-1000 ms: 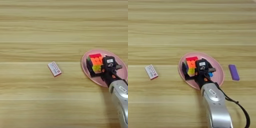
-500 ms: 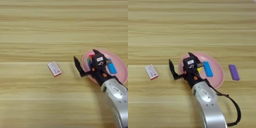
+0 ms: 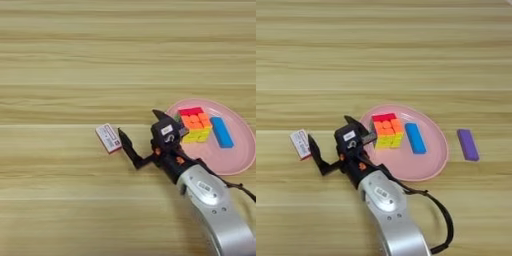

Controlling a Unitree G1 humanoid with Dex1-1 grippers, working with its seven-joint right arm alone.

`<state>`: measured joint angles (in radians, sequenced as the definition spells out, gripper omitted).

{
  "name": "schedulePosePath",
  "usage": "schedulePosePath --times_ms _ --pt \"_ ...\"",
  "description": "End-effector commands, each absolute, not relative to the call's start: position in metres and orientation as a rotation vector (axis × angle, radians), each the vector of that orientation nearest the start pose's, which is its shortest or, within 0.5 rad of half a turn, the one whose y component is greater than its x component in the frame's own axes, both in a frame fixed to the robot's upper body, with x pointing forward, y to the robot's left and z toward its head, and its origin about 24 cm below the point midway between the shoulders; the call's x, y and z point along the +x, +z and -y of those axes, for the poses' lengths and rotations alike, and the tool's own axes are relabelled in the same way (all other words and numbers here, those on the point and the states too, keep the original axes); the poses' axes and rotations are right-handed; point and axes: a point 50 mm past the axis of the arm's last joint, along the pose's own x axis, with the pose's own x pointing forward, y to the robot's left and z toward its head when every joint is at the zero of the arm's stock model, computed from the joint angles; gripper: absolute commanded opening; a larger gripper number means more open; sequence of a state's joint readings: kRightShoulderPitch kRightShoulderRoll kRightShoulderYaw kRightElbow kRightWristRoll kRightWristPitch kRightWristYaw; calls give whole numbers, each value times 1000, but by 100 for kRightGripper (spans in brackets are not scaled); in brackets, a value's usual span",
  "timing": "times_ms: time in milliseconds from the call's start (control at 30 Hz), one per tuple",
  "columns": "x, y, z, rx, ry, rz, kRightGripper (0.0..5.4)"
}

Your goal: Move the objects on the table

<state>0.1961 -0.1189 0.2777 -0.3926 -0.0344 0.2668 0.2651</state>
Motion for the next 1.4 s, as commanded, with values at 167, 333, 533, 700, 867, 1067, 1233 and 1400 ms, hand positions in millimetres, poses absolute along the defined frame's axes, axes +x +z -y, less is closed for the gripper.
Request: schedulePosePath --times_ms 167,333,533,700,867,1067,1233,1400 --pt "210 66 73 -101 557 -12 538" --pt "210 56 62 -103 588 -44 538" --pt "213 47 57 -102 598 -75 538" --pt "215 42 56 -103 600 -89 538" --pt "218 37 55 -99 601 -103 538" --pt "221 30 55 -93 594 -122 538" --pt "224 24 56 -86 585 -143 538" --pt "226 21 57 -86 580 -150 538"
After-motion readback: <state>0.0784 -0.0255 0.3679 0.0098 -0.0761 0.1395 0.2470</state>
